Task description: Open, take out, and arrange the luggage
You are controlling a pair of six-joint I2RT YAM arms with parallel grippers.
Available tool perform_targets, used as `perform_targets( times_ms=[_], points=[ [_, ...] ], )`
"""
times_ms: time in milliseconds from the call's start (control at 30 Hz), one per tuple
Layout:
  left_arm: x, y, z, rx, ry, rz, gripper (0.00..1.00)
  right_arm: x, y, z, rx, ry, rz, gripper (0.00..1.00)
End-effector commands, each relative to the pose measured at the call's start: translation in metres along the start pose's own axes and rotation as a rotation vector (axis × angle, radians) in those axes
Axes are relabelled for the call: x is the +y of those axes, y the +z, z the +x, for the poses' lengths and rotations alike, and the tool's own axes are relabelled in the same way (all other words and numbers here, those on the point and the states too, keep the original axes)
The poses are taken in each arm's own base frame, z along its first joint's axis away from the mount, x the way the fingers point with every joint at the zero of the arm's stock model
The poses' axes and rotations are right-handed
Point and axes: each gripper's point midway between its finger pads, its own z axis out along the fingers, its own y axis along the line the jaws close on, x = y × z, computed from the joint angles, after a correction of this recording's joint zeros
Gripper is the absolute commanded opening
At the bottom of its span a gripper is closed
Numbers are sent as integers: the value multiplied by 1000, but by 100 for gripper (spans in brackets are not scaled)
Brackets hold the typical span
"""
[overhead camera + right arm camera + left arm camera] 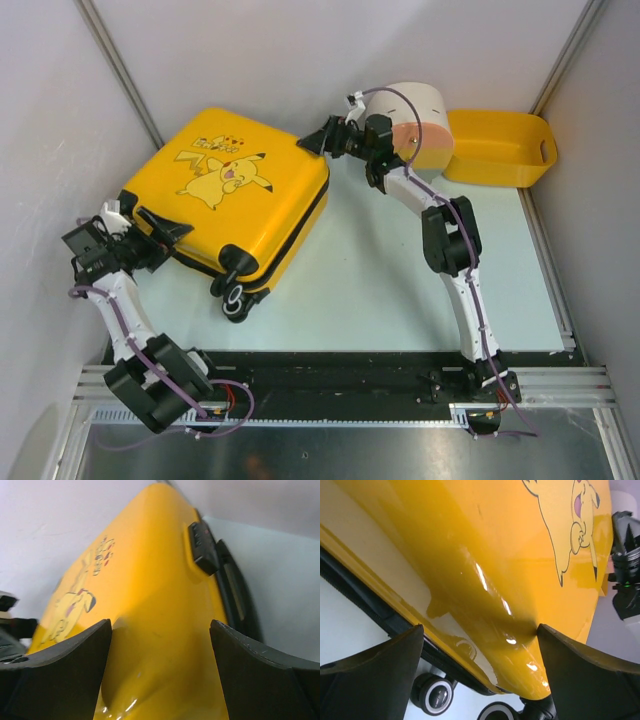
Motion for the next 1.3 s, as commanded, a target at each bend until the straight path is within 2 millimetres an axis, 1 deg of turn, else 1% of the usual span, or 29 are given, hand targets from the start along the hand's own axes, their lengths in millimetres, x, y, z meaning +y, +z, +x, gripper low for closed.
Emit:
perform_targets(
  times_ms=[0,100,167,200,233,267,300,333,367,400,433,467,533,567,600,667,733,800,833,900,933,967,1000,1033,1067,1100,1167,1200,1267],
  points=[
    [-2,11,-27,-77,38,68,100,48,-17,95,296,245,-209,84],
    [-7,20,-36,-79,51,107,100,72,-32,113,356,304,-252,83],
    [-16,29,-38,-58,82,134,100,89,-42,120,377,306,-281,80],
    [-13,36,-40,-45,81,127,99,96,-53,126,392,319,-274,78],
    [-20,43,-36,-23,102,141,99,100,-59,130,402,320,-273,77],
    [-27,47,-43,-27,130,150,98,105,-65,134,415,321,-276,76],
    [-27,55,-43,-11,132,152,98,111,-78,137,423,297,-272,75],
    [-34,63,-43,3,154,163,97,113,-83,140,433,285,-262,75],
    [-45,66,-50,-1,188,180,97,113,-93,149,473,309,-223,75],
    [-43,76,-53,14,191,176,96,117,-101,155,495,293,-214,75],
    [-49,84,-53,24,213,179,95,125,-116,162,512,245,-216,75],
    [-53,93,-66,17,240,182,95,127,-127,173,552,252,-191,75],
    [-58,106,-75,21,266,184,95,148,-149,191,596,175,-223,75],
    [-58,116,-85,22,280,182,95,154,-158,202,634,174,-212,76],
    [-57,120,-89,20,289,181,94,171,-165,217,674,150,-243,76],
    [-55,133,-95,26,302,174,94,187,-178,233,718,72,-274,76],
    [-57,141,-95,37,320,181,94,215,-182,252,762,24,-343,76],
    [-62,143,-100,28,343,187,95,237,-186,254,769,-3,-400,76],
    [-66,143,-101,25,357,194,95,250,-195,261,809,10,-432,76],
    [-75,137,-108,1,399,201,96,266,-206,254,804,-57,-484,77],
    [-77,136,-109,0,412,205,96,268,-216,256,835,-60,-489,78],
    [-76,135,-107,6,421,203,96,268,-220,253,830,-89,-490,79],
    [-75,135,-103,16,418,205,96,268,-224,242,801,-147,-500,80],
    [-73,136,-99,31,413,208,96,260,-226,238,799,-153,-465,80],
    [-67,140,-90,59,397,205,96,246,-227,224,771,-151,-418,80],
    [-65,142,-84,79,394,217,96,239,-228,215,741,-218,-418,80],
    [-61,151,-65,138,388,236,95,206,-235,204,739,-281,-314,80],
    [-63,154,-57,162,392,252,92,195,-239,200,732,-343,-302,79],
    [-73,162,-33,229,412,305,91,176,-251,196,751,-365,-255,78]
  ],
)
